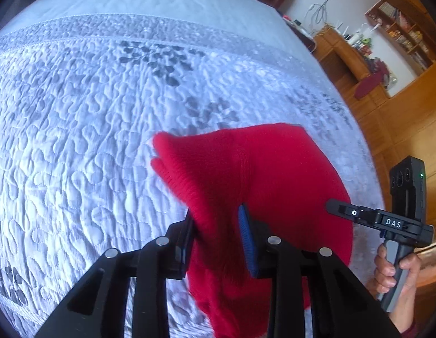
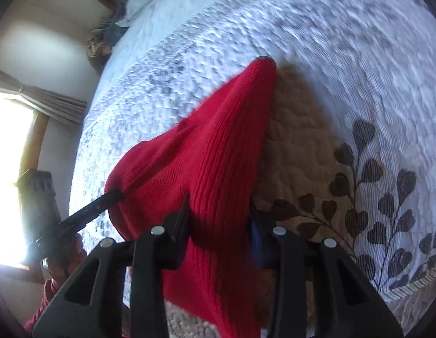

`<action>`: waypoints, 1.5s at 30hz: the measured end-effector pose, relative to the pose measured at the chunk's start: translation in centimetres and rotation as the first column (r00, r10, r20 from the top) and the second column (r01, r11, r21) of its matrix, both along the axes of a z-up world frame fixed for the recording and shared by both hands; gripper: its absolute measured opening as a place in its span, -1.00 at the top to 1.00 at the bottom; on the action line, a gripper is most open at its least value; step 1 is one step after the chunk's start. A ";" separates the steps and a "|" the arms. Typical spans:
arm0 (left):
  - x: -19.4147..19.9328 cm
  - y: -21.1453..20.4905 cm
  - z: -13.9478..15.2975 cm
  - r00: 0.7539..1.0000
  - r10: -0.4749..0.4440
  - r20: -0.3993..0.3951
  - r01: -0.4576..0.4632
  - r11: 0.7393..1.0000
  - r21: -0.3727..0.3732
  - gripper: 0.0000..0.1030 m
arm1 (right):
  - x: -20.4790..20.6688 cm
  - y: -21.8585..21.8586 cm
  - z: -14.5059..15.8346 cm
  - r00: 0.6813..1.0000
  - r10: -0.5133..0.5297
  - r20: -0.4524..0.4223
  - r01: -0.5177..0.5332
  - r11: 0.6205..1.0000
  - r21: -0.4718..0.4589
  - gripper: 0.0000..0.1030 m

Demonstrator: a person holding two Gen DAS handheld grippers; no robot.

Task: Fold small clothes
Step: 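Lower the folded sweater onto the bed with both tools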

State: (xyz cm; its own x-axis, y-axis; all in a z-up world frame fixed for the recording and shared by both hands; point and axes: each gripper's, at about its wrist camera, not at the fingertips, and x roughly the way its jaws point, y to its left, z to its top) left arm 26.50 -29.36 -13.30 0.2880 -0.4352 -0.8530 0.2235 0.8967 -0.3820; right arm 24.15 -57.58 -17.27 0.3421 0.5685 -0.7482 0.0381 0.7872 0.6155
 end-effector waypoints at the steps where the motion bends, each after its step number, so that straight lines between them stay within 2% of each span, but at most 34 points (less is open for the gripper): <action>1: 0.1 -0.1 -0.9 1.000 0.005 0.002 -0.005 1.000 0.024 0.45 | 0.2 -0.4 -0.9 1.000 -0.006 -0.009 0.006 1.000 0.011 0.31; 3: 0.2 -0.4 -2.5 1.000 0.011 -0.014 -0.010 0.999 0.051 0.43 | 0.2 -1.1 -2.2 1.000 -0.016 -0.015 0.016 0.999 0.037 0.28; 4: 0.1 -0.6 -3.5 0.999 0.016 -0.027 -0.014 0.997 0.071 0.39 | 0.1 -1.3 -2.5 1.000 -0.017 -0.017 0.018 0.999 0.048 0.20; 5: 0.0 -0.8 -3.9 0.998 0.058 0.031 -0.062 0.992 0.111 0.37 | 0.0 -1.4 -3.0 1.000 -0.019 -0.019 0.020 0.998 0.057 0.15; 6: -0.2 -0.9 -4.3 0.997 0.065 0.047 -0.070 0.990 0.122 0.36 | -0.2 -1.5 -3.4 1.000 -0.020 -0.020 0.021 0.998 0.059 0.00; 9: -0.6 -1.3 -4.5 0.994 0.062 0.089 -0.075 0.985 0.152 0.28 | -1.2 -2.0 -3.9 0.999 -0.033 -0.009 0.034 0.995 0.092 -0.03; 11: -1.2 -1.4 -4.1 0.992 0.063 0.108 -0.082 0.980 0.181 0.07 | -2.3 -2.3 -3.3 0.999 -0.047 0.007 0.046 0.995 0.094 -0.14; 13: -2.1 -1.4 -3.7 0.993 0.069 0.097 -0.084 0.983 0.165 -0.04 | -3.7 -2.6 -2.5 0.998 -0.051 0.030 0.049 0.996 0.077 -0.29; 18: -5.9 -2.5 -3.3 0.995 0.049 0.085 -0.061 0.988 0.144 -0.26 | -7.9 -3.2 -1.3 0.998 -0.037 0.045 0.033 0.996 0.087 -0.37; 21: -7.9 -3.2 -4.1 0.998 0.030 0.061 -0.039 0.989 0.143 -0.34 | -10.4 -2.9 -2.0 1.000 -0.007 0.021 0.005 0.995 0.098 -0.39; 25: -9.0 -3.9 -5.7 0.999 0.036 -0.005 -0.035 0.991 0.126 -0.38 | -11.4 -1.7 -3.4 1.000 0.019 -0.023 -0.017 0.995 0.099 -0.43; 26: -9.1 -3.9 -6.0 0.999 0.047 -0.020 -0.044 0.992 0.115 -0.37 | -11.5 -1.3 -3.7 0.999 0.026 -0.027 -0.023 0.995 0.098 -0.42; 27: -9.3 -3.9 -6.2 0.998 0.057 -0.019 -0.054 0.992 0.111 -0.35 | -11.7 -1.0 -3.8 0.999 0.032 -0.025 -0.029 0.995 0.097 -0.27; 28: -9.4 -4.0 -6.1 0.998 0.055 -0.019 -0.052 0.993 0.110 -0.26 | -11.7 -0.5 -3.8 0.999 0.045 -0.027 -0.042 0.994 0.100 0.11; 29: -9.5 -4.1 -6.1 0.999 0.041 -0.028 -0.038 0.995 0.096 0.08 | -11.8 -0.2 -3.9 0.998 0.059 -0.036 -0.054 0.992 0.116 0.29; 30: -9.5 -4.2 -6.0 0.999 0.030 -0.044 -0.026 0.996 0.080 0.24 | -11.9 0.0 -3.9 0.996 0.069 -0.048 -0.062 0.990 0.129 0.54; 32: -9.5 -4.2 -5.6 0.998 0.031 -0.051 -0.027 0.997 0.077 0.51 | -12.3 0.2 -3.4 0.996 0.076 -0.046 -0.070 0.990 0.122 0.62; 33: -9.6 -4.2 -5.4 0.998 0.028 -0.053 -0.024 0.997 0.075 0.55 | -12.6 0.0 -2.9 0.997 0.073 -0.039 -0.066 0.986 0.155 0.66; 36: -10.1 -3.5 -4.0 0.996 0.037 -0.076 -0.035 0.999 0.026 0.62 | -13.0 -1.1 -1.4 0.998 0.054 -0.045 -0.039 0.960 0.276 0.68; 38: -10.4 -3.3 -2.6 0.997 0.034 -0.071 -0.035 0.999 -0.004 0.63 | -13.4 -1.8 -0.3 0.998 0.052 -0.040 -0.037 0.951 0.306 0.68; 40: -10.7 -3.5 -1.7 0.998 0.017 -0.062 -0.016 1.000 0.008 0.63 | -13.7 -2.2 0.4 0.997 0.060 -0.050 -0.041 0.944 0.328 0.68; 41: -10.8 -3.8 -1.6 0.998 0.003 -0.055 -0.001 1.000 0.023 0.63 | -13.7 -2.3 0.6 0.997 0.067 -0.049 -0.048 0.948 0.316 0.68; 45: -11.2 -5.1 -3.3 0.998 -0.028 -0.058 0.035 0.993 0.116 0.62 | -14.1 -2.2 -0.1 0.994 0.087 -0.068 -0.075 0.984 0.160 0.65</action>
State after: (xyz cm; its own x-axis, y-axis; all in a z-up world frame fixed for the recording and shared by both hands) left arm 15.27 -34.45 -16.64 0.2260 -0.3401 -0.9128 0.2338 0.9286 -0.2881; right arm 10.01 -59.79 -17.33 0.2370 0.7045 -0.6689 0.0285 0.6832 0.7297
